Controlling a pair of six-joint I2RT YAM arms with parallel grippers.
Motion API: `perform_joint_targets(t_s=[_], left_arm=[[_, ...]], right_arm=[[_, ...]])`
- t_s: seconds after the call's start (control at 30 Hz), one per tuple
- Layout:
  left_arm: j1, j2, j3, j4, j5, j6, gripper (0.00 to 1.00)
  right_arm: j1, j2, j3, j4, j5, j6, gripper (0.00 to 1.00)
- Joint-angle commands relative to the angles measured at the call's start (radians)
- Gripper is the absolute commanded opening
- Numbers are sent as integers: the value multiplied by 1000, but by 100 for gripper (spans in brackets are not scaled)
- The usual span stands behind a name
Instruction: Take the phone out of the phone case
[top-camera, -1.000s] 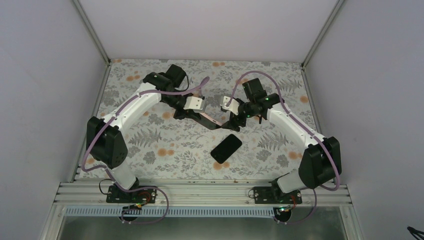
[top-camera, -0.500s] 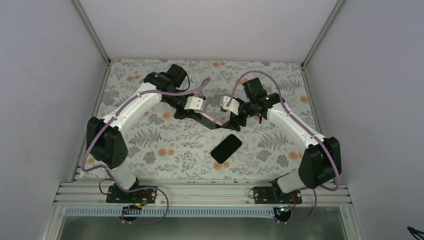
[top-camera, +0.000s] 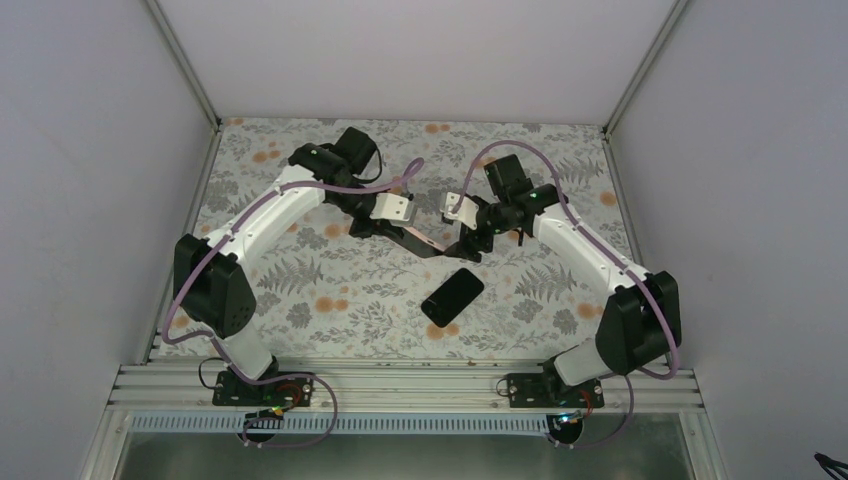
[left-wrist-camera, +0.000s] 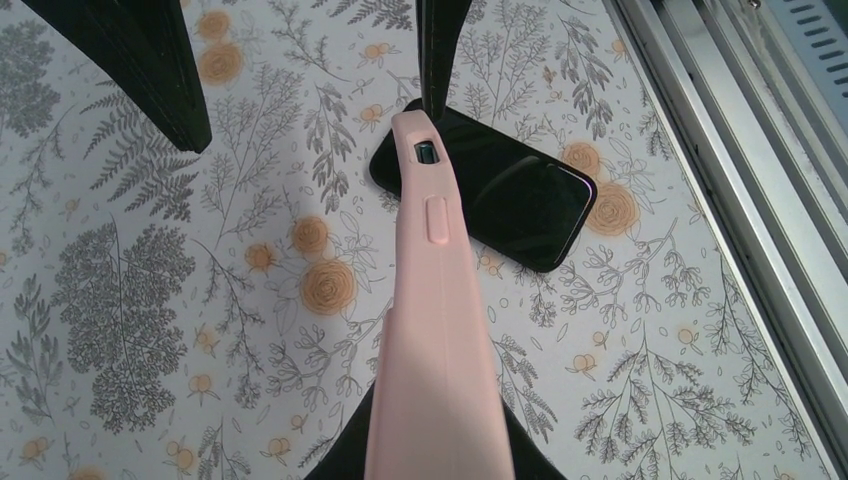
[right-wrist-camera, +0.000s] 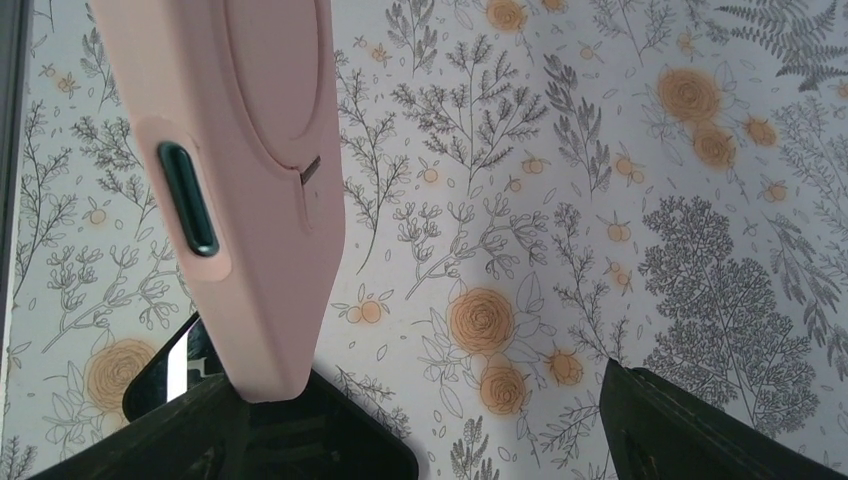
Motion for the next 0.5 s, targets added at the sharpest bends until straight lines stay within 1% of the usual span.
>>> perform_joint_targets(t_s=[0.0, 0.17, 0.27, 0.4, 0.47], left_arm=[[-58, -24, 42, -195, 241, 65, 2], [-59, -19, 44, -197, 232, 65, 2], [-59, -18, 47, -197, 239, 63, 2], [-61, -22, 40, -183, 247, 53, 2], [-62, -21, 33, -165, 235, 40, 2]], right_arm=[[-49, 29, 37, 130, 172, -33, 90], [-53, 36, 52, 110, 175, -40, 90], [-59, 36, 51, 132, 183, -27, 90], [-60, 39, 54, 131, 152, -20, 90], [-59, 47, 68, 80, 104, -35, 90]])
